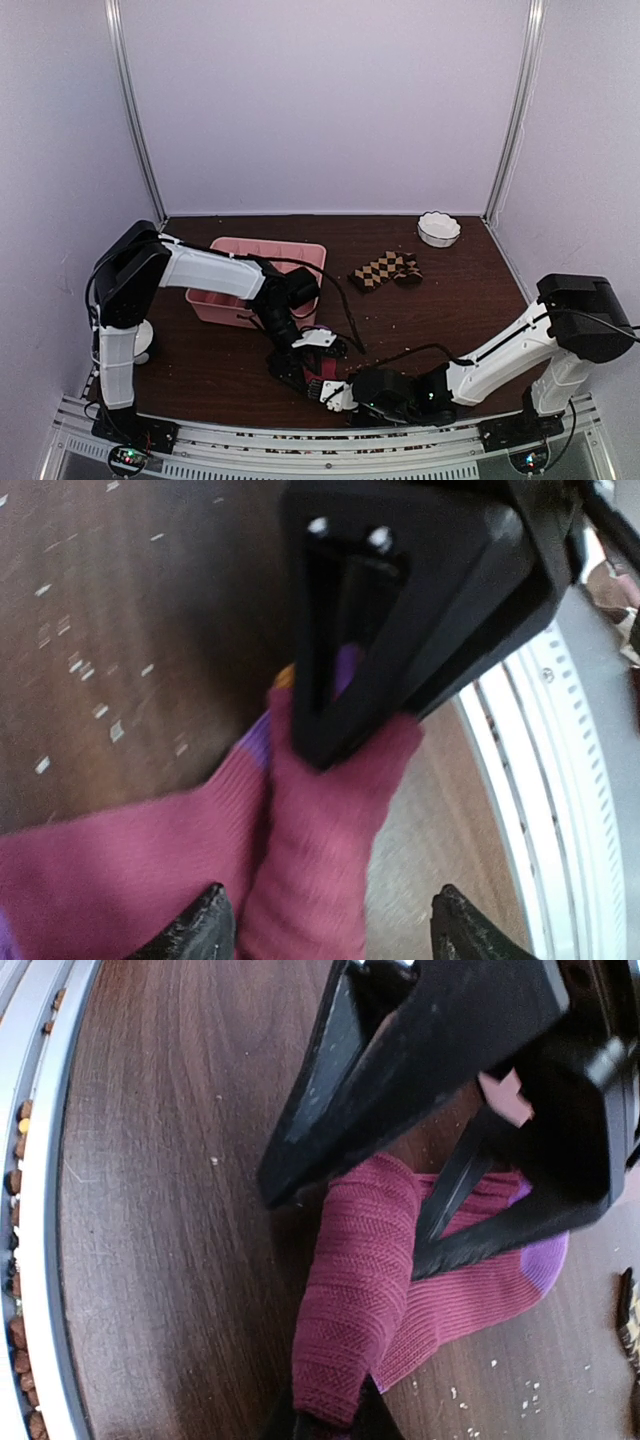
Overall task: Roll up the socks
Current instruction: Roll the sock at the center of the board.
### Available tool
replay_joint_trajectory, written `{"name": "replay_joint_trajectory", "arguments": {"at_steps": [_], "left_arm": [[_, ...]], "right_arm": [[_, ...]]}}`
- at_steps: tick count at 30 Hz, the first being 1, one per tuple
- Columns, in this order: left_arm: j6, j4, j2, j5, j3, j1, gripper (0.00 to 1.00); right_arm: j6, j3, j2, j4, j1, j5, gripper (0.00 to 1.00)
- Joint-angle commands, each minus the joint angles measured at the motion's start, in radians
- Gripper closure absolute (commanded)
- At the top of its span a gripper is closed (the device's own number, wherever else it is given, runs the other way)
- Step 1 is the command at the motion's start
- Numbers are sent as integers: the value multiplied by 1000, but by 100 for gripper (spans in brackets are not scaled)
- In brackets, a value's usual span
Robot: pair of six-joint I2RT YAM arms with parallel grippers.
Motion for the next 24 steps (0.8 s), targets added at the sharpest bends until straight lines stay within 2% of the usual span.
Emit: {"name": "replay_joint_trajectory", "arguments": {"at_steps": [1,5,9,13,18,24], "left_arm": [[-37,32,-114,-65,-21,48,32],[-43,54,-183,-66,-51,49,33],[-29,10,-188,-58,-51,61,36],[-26,36,-198,-55,-115,64,39],[-46,61,-135,-57,-137,63,45],[-18,66,-86,-36,-142,64,46]], "right_arm": [[152,-22,-28,-108,-21,-136,100],[187,-1,-7,-172,-24,-185,100],[203,14,-2,-206,-31,-227,100],[205,57,19,-254,-40,-263,100],[204,109,37,-299,-62,-297,100],[234,136,62,-304,-85,-331,100]]}}
